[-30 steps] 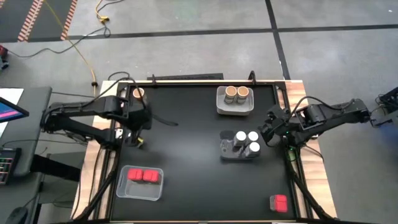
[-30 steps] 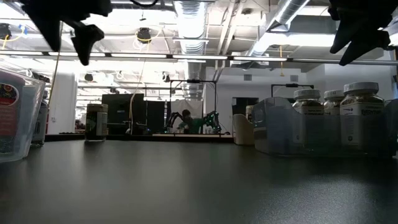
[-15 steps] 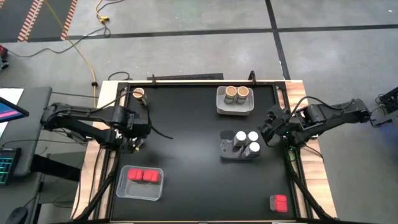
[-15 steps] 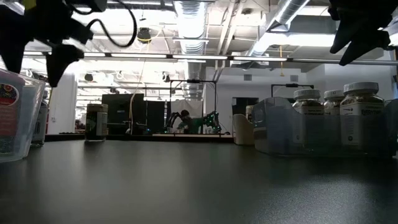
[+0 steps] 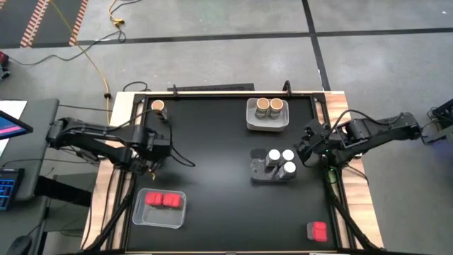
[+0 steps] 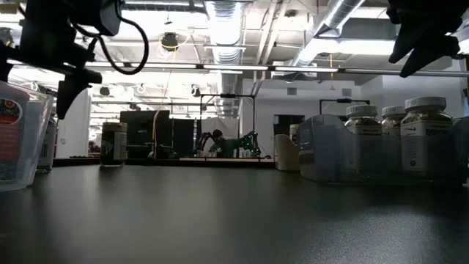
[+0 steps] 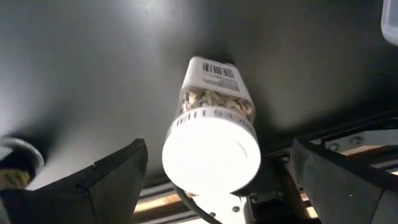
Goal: Sort spices by type
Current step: Put the white spice bottle in the black bin
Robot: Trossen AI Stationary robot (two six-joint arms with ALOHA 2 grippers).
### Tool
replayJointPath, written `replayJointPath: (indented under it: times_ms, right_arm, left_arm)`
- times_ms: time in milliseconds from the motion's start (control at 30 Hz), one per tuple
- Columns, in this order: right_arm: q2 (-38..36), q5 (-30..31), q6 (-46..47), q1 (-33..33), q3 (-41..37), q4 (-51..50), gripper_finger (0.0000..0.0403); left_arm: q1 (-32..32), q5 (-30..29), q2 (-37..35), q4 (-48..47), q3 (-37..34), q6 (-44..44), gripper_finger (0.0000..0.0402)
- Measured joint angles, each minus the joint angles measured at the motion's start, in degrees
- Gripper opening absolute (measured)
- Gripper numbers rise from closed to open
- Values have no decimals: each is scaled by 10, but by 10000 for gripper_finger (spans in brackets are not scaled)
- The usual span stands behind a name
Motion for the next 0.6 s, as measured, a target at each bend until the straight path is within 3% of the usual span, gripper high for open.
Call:
replayJointPath:
  times_ms: [600]
  right_arm:
    - [0, 0, 9, 0, 0, 0, 297]
  left_arm:
    - [0, -9, 0, 56, -15, 170, 356]
